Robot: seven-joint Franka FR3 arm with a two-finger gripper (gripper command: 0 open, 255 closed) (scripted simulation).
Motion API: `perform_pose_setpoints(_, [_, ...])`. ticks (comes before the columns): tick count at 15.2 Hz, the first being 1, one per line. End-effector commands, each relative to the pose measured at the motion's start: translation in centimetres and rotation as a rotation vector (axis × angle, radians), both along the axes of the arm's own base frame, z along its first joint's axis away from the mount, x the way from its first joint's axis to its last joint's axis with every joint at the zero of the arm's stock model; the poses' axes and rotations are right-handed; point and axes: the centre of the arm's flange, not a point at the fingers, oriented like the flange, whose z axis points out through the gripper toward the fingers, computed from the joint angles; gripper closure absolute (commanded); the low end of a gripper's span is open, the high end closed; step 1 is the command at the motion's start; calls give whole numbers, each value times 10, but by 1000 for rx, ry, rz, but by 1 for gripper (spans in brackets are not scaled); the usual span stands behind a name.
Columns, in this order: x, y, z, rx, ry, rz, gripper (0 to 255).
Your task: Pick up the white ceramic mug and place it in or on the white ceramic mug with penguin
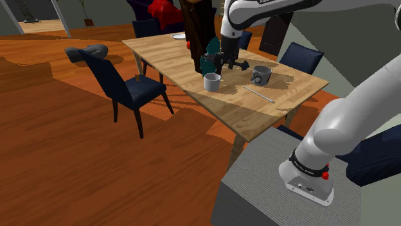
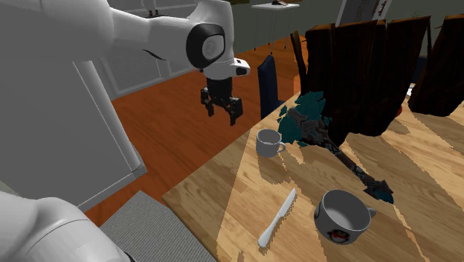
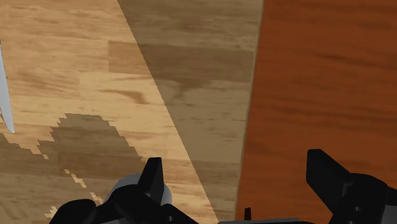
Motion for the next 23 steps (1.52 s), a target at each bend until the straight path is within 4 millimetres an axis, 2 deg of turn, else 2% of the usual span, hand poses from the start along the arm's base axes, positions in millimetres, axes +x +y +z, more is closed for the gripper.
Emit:
perform_pose_setpoints(1, [20, -10, -14, -7, 3, 1, 0])
perform_pose_setpoints(15, [161, -76, -114, -49, 25, 5, 0])
perform_pose_setpoints(23, [160, -78, -154, -49, 25, 5, 0])
